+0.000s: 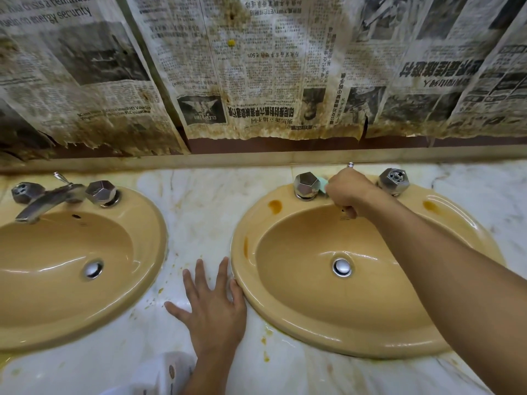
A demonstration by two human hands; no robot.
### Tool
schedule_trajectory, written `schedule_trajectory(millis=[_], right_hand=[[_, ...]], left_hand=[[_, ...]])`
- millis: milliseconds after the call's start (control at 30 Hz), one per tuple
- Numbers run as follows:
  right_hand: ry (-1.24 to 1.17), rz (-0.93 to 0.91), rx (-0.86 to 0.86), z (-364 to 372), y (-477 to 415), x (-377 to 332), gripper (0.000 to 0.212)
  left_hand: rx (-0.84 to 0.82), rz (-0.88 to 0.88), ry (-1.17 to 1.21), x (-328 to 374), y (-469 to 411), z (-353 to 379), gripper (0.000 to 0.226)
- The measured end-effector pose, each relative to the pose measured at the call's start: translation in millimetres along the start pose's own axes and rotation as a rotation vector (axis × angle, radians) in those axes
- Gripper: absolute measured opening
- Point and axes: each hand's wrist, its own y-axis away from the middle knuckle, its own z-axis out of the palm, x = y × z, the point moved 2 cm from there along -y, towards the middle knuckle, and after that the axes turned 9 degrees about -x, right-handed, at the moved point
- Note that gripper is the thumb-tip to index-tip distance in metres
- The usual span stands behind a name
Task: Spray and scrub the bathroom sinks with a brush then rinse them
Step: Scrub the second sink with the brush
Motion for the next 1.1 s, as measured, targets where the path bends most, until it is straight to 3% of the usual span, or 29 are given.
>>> schedule_trajectory(millis=[300,567,800,967,1100], right_hand=[[-0.158,-0.034,0.133,34,26,16,0.032],[-0.126,-0.256,0.111,76,68,31,0.04],[-0.099,-0.242,0.098,85,20,-18,0.041],[-0.122,-0.332,0.0,94,34,-10,0.041],[-0.123,-0.271,0.134,89,30,9,0.041]], left_hand=[[-0.027,-0.003,0.035,0,1,-1,0.053],[-0.022,0.003,0.024,1,1,-2,0.052],[-0.041,-0.009,0.047,2,2,-4,0.053],[-0.031,-0.004,0.055,2,2,-3,0.054],[-0.031,-0.003,0.055,1,2,-2,0.054]])
